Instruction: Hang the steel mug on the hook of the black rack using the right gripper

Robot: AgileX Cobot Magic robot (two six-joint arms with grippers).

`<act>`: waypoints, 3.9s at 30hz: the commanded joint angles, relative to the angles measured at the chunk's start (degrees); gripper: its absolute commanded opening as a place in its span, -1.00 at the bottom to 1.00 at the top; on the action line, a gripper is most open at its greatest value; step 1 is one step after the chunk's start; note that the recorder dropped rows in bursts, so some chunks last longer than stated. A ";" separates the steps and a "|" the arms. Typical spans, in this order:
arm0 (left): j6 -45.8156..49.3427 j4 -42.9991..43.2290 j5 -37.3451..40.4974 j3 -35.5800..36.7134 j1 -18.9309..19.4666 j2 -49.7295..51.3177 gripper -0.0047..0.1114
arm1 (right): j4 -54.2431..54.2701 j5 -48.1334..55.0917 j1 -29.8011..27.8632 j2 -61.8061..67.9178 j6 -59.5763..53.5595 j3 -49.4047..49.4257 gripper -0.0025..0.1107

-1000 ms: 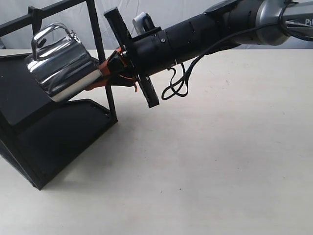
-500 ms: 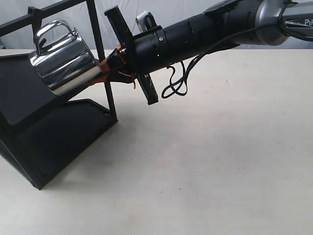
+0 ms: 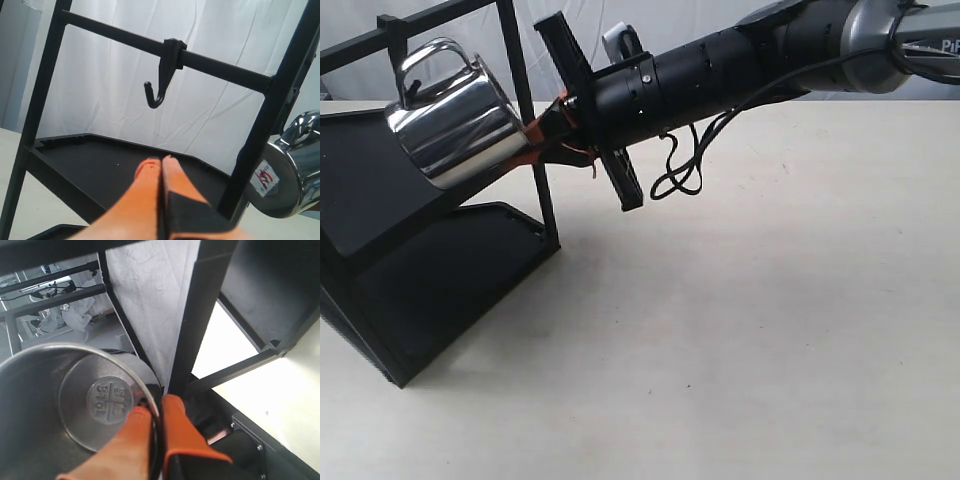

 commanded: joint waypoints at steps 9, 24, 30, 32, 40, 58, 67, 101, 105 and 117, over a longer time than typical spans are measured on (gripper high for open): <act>0.01 0.03 -0.57 -0.12 -0.09 0.25 -0.92 | -2.18 -1.86 -0.14 -0.16 1.32 -0.30 -0.97; 0.01 0.03 -0.57 -0.12 -0.09 0.25 -0.92 | -4.54 -2.27 -0.14 -0.16 1.00 -0.30 -0.91; 0.01 0.03 -0.57 -0.12 -0.09 0.25 -0.92 | -5.09 -2.67 -0.14 -0.16 0.64 -0.30 -0.34; 0.01 0.03 -0.57 -0.12 -0.09 0.25 -0.92 | -5.19 -2.67 -0.14 -0.16 0.64 -0.30 -0.34; 0.01 0.03 -0.57 -0.12 -0.09 0.25 -0.92 | -5.08 -2.38 -0.26 -0.16 -0.21 -0.30 -0.34; 0.01 0.03 -0.57 -0.12 -0.09 0.25 -0.92 | -10.81 1.40 -11.27 -3.94 -5.41 -0.30 -0.30; 0.01 0.03 -0.57 -0.12 -0.09 0.25 -0.92 | -39.03 -3.67 -16.26 -15.97 -4.83 -0.30 -0.96; 0.01 0.03 -0.57 -0.12 -0.09 0.25 -0.92 | -62.72 -29.89 -16.26 -70.17 -2.74 41.81 -0.96; 0.01 0.03 -0.57 -0.12 -0.09 0.25 -0.92 | -56.62 -22.29 -16.26 -72.19 -1.86 43.85 -0.96; 0.01 0.03 -0.57 -0.12 -0.09 0.25 -0.92 | -54.02 -21.06 -15.98 -72.89 -1.86 43.82 -0.96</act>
